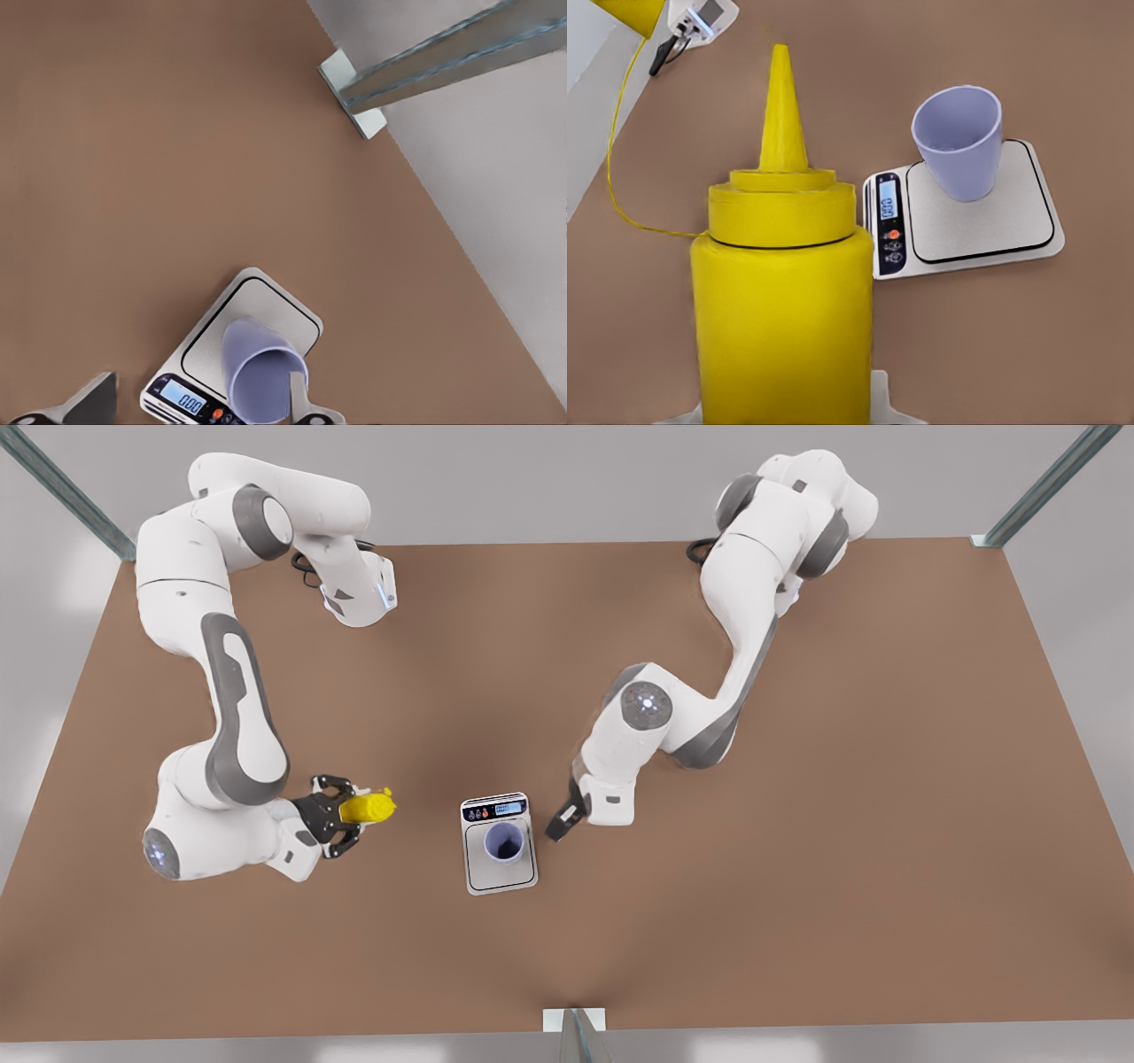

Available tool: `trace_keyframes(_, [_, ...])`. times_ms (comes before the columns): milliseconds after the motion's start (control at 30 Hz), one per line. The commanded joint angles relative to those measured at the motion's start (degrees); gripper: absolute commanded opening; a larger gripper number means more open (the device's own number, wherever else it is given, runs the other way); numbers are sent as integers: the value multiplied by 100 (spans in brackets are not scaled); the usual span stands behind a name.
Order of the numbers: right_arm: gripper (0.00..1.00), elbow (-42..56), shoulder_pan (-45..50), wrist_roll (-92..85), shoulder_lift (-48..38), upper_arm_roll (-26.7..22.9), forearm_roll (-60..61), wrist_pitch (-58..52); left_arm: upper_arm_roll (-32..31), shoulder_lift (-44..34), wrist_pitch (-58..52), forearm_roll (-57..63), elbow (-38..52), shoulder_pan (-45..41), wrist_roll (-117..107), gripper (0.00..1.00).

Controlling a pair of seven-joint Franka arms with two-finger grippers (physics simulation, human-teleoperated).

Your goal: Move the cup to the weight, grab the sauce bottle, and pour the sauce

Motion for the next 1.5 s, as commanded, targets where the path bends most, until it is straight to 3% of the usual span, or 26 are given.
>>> trace_keyframes(0, [48, 35, 50, 78, 2, 3, -61, 37, 0, -266, -392, -1079, 11, 426, -2, 100])
trace_keyframes(33, [48, 61, 226, 368, 2, -5, -201, 116, 0, -865, -1342, -1520, 11, 1868, 42, 100])
trace_keyframes(100, [48, 79, 445, 763, 2, -14, -386, 345, 17, -883, -2371, -1467, 72, 3487, 2904, 100])
trace_keyframes(133, [48, 79, 568, 1000, 2, -23, -543, 538, -17, -795, -2425, -743, 64, 3392, 4230, 100])
trace_keyframes(167, [48, 114, 718, 1221, 2, -23, -737, 670, -18, -637, -2442, 1220, 2, 2372, 5008, 100])
trace_keyframes(233, [48, 114, 894, 1528, 2, -32, -773, 881, 0, -908, -3303, 1451, -15, 2055, 6580, 100])
trace_keyframes(267, [48, 114, 973, 1616, 2, -32, -773, 1022, -18, -2041, -3207, 1425, -1252, 2353, 7371, 100])
trace_keyframes(300, [48, 123, 1078, 1704, 10, -41, -782, 1136, -18, -3237, -1707, 1232, -3369, 2564, 7829, 100])
trace_keyframes(333, [48, 263, 1254, 1853, 19, -41, -860, 1224, 9, -3221, -1212, 1082, -3848, 2670, 7829, 100])
trace_keyframes(433, [48, 272, 1535, 2082, 81, -41, -896, 1567, -9, -3115, -1616, 1091, -3329, 2644, 7794, 100])
trace_keyframes(667, [48, 237, 1562, 2100, 98, -41, -1124, 1655, -18, -3071, -1642, 1099, -3320, 2521, 7777, 100])
trace_keyframes(833, [48, 228, 1017, 1898, 54, 21, -958, 979, -18, -3027, -1642, 1099, -3320, 2529, 7794, 100])
trace_keyframes(967, [48, 210, -160, 826, -16, 30, 457, -261, -9, -3001, -1634, 1099, -3311, 2538, 7829, 100])
trace_keyframes(1067, [47, 123, -810, -220, 37, 21, 1502, -358, -18, -2992, -1634, 1099, -3311, 2529, 7820, 100])
trace_keyframes(1300, [48, -27, -1092, -3077, 1311, -14, 3393, -77, -18, -2992, -1634, 1099, -3311, 2529, 7803, 100])
trace_keyframes(1467, [48, -18, -1101, -4123, 2102, -23, 3824, -77, -18, -2992, -1634, 1099, -3311, 2529, 7794, 100])
